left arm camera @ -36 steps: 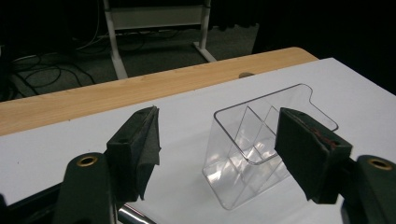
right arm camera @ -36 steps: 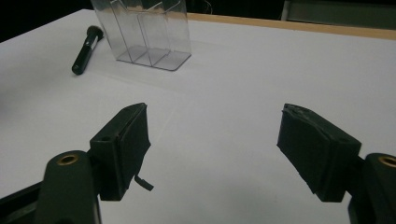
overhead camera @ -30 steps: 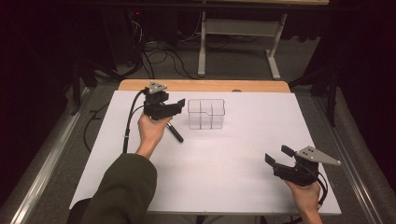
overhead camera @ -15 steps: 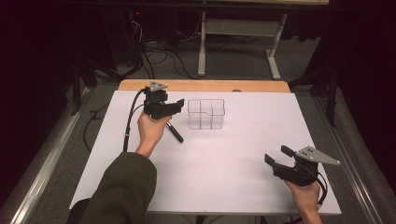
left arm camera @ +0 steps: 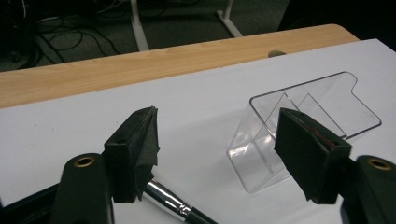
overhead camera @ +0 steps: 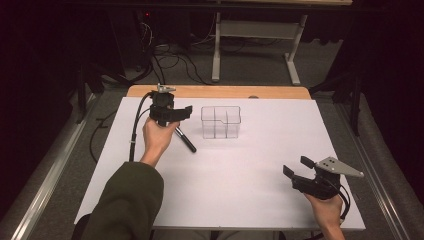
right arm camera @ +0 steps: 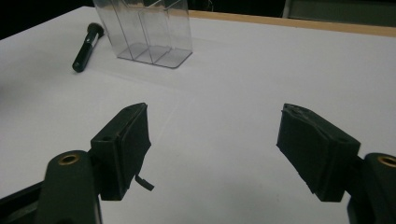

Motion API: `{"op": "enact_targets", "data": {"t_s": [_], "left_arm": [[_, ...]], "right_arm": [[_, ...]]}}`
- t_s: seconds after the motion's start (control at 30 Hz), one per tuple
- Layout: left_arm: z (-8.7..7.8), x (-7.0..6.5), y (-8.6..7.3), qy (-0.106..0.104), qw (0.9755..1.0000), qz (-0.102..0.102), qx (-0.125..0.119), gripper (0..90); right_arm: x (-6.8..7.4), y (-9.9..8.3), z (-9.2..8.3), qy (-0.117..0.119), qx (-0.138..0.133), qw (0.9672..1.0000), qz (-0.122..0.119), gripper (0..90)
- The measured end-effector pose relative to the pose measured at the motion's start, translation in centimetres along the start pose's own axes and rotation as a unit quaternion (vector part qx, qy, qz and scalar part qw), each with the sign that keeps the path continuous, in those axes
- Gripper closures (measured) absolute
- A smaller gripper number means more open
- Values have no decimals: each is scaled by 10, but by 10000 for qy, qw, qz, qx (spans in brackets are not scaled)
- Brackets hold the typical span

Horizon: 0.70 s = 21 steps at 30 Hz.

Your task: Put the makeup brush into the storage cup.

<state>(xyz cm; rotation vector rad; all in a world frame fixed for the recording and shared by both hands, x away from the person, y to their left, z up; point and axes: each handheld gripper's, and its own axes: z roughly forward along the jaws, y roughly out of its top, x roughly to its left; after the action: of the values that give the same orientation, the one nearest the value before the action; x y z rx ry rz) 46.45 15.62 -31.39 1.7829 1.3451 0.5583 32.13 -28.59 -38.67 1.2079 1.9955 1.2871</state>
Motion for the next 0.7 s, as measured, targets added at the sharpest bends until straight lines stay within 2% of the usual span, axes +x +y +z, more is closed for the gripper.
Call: {"op": "enact_targets", "data": {"t_s": [0.23,0.43,0.47,0.5,0.57,0.6,0.63,0.67,0.7], "left_arm": [[-1,2,3,199,9996,110,176,299],[0,1,5,358,9981,217,448,295],[2,0,6,408,9972,240,571,295],[2,0,6,408,9972,240,571,296],[4,1,8,447,9961,221,731,296],[7,1,9,508,9942,198,925,296],[7,1,9,508,9942,198,925,293],[11,1,9,543,9921,200,1109,292],[12,1,9,542,9913,198,1185,292]], "right_arm": [[1,0,0,13,11,10000,-21,271],[1,0,0,11,12,10000,-15,271],[1,0,0,14,9,10000,-28,271],[1,0,0,14,9,10000,-28,271],[0,0,0,12,11,10000,-29,271],[1,0,0,12,14,10000,-13,271],[0,0,0,12,16,10000,-14,271],[0,0,0,12,17,10000,-9,271],[0,0,0,14,16,10000,-10,271]]}}
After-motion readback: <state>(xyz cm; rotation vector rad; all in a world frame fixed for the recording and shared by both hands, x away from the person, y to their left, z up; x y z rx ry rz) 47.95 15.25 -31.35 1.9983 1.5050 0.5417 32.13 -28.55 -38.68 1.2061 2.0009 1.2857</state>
